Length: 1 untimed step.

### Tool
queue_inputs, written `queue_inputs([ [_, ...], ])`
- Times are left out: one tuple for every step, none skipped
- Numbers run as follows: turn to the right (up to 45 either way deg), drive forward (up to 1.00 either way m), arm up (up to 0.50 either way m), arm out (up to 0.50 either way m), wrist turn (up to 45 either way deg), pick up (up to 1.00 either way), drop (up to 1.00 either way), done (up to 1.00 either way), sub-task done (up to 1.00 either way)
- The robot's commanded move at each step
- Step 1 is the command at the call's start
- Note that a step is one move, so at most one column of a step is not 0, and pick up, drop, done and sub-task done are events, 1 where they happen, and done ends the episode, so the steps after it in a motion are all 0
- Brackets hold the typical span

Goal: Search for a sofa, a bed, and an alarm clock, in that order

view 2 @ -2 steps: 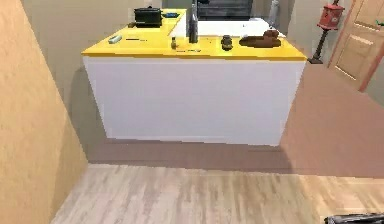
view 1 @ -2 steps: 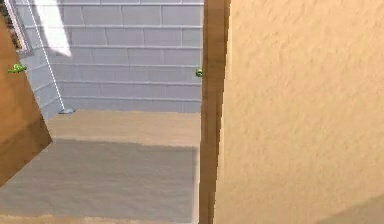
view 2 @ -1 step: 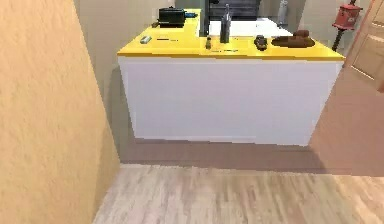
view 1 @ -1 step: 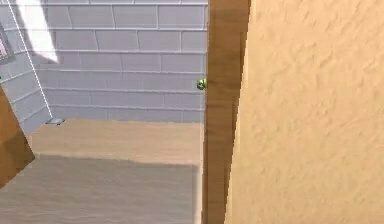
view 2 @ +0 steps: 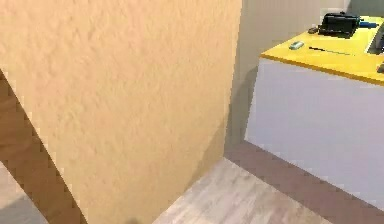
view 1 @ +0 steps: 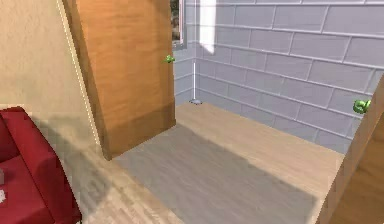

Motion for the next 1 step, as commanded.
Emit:
queue_inputs([
  [0.0,0.60,0.00,0.00,0.0,0.00,0.00,0.00,0.00],
])
